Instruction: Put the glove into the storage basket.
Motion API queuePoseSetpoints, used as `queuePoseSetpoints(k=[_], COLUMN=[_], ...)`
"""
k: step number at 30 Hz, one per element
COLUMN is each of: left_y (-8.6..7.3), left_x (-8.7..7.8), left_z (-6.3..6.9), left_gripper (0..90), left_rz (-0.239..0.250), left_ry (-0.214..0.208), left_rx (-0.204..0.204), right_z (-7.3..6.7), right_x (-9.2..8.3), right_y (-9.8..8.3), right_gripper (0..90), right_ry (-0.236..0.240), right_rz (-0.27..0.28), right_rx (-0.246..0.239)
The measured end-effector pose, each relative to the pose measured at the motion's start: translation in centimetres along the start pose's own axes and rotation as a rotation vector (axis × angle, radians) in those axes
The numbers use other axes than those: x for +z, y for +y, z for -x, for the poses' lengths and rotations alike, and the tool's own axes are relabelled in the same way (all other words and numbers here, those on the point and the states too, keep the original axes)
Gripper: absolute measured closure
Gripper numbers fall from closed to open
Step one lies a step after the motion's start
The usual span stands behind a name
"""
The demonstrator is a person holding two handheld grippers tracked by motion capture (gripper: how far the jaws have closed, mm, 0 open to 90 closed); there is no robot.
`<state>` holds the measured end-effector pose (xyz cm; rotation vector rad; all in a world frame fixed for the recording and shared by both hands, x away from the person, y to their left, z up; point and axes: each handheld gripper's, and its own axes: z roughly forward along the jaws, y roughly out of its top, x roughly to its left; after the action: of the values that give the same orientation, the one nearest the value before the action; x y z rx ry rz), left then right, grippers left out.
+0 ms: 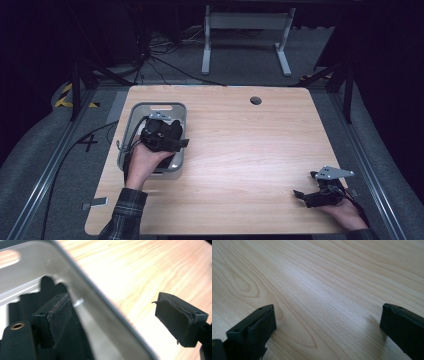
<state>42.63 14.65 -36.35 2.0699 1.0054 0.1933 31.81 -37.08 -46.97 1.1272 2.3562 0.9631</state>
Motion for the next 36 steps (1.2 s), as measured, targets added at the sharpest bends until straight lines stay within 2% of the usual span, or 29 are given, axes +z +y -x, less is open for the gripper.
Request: queuePoseSetpoints(k=[5,13,21,28,36], left_y=[0.7,1.1,0.4,-0.2,-1.1], left_x=[0.8,2.1,3.7,4.7,6.5], left_z=[2.4,5.0,7.3,8.9,11.1], left_gripper=[14.5,14.9,15.2,15.2,15.4], left_rz=[0.012,0.017,0.027,0.034,0.017], left_ry=[-0.040,-0.080,-0.131,-0.155,-0.185], left_rx=[0.042,0.086,0.106,0.134,0.173], right_z=[0.0,0.0,0.0,0.0,0.0], right_x=[0.0,0.0,0.0,0.0,0.0], right_y=[0.0,0.0,0.0,0.0,0.0], right_gripper=[0.8,0.8,0.8,0.8,0.8], right_ry=[-0.001,-0.001,-0.001,-0.001,-0.001], right_rz=[0.000,0.001,0.001,0.001,0.000], right_rx=[-0.001,-0.001,-0.002,-0.002,-0.001])
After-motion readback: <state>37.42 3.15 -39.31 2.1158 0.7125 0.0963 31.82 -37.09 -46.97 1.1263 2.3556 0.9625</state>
